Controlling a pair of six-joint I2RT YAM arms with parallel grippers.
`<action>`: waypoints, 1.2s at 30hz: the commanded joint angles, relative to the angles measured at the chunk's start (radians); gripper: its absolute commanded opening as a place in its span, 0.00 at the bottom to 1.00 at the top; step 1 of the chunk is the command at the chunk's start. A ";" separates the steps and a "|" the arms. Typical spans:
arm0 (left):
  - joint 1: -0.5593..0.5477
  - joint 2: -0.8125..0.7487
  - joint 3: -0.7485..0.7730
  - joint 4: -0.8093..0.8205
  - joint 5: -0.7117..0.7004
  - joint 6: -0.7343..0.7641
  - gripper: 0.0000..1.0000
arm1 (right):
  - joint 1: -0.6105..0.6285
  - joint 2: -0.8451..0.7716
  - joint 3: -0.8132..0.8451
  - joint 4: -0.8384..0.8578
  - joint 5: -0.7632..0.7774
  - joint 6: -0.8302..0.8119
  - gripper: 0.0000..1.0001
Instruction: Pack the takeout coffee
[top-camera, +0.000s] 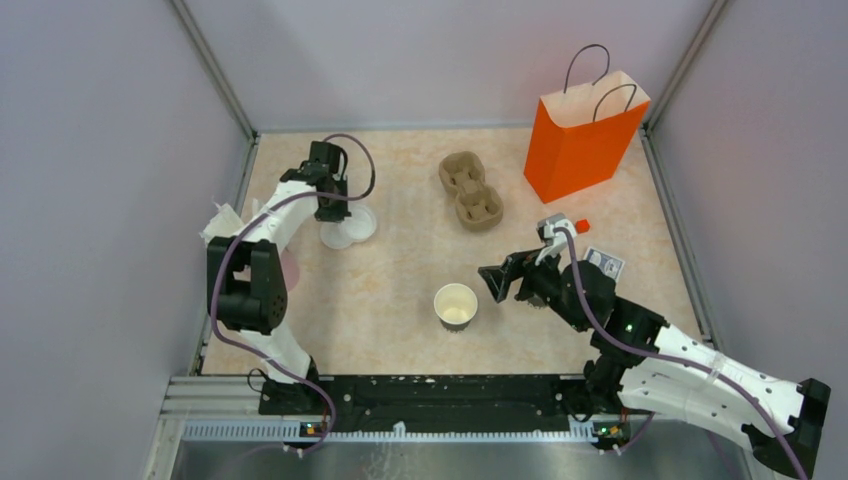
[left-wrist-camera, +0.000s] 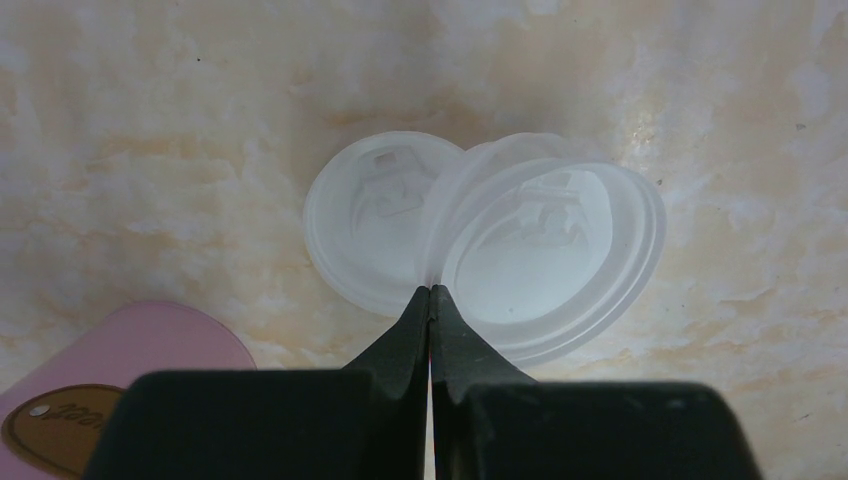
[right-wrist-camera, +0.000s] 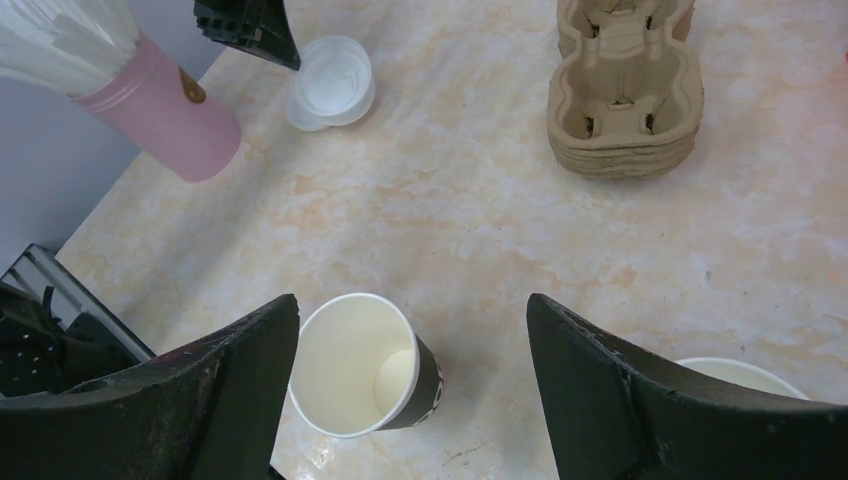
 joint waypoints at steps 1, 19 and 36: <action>0.007 -0.049 0.017 -0.006 0.045 -0.007 0.00 | 0.006 -0.013 0.000 0.014 0.012 -0.004 0.82; 0.006 -0.074 0.044 -0.055 0.207 -0.005 0.00 | 0.006 0.043 -0.015 0.092 -0.037 0.024 0.82; 0.006 -0.227 -0.112 0.063 0.342 -0.076 0.00 | -0.062 0.755 0.396 0.330 -0.103 0.169 0.71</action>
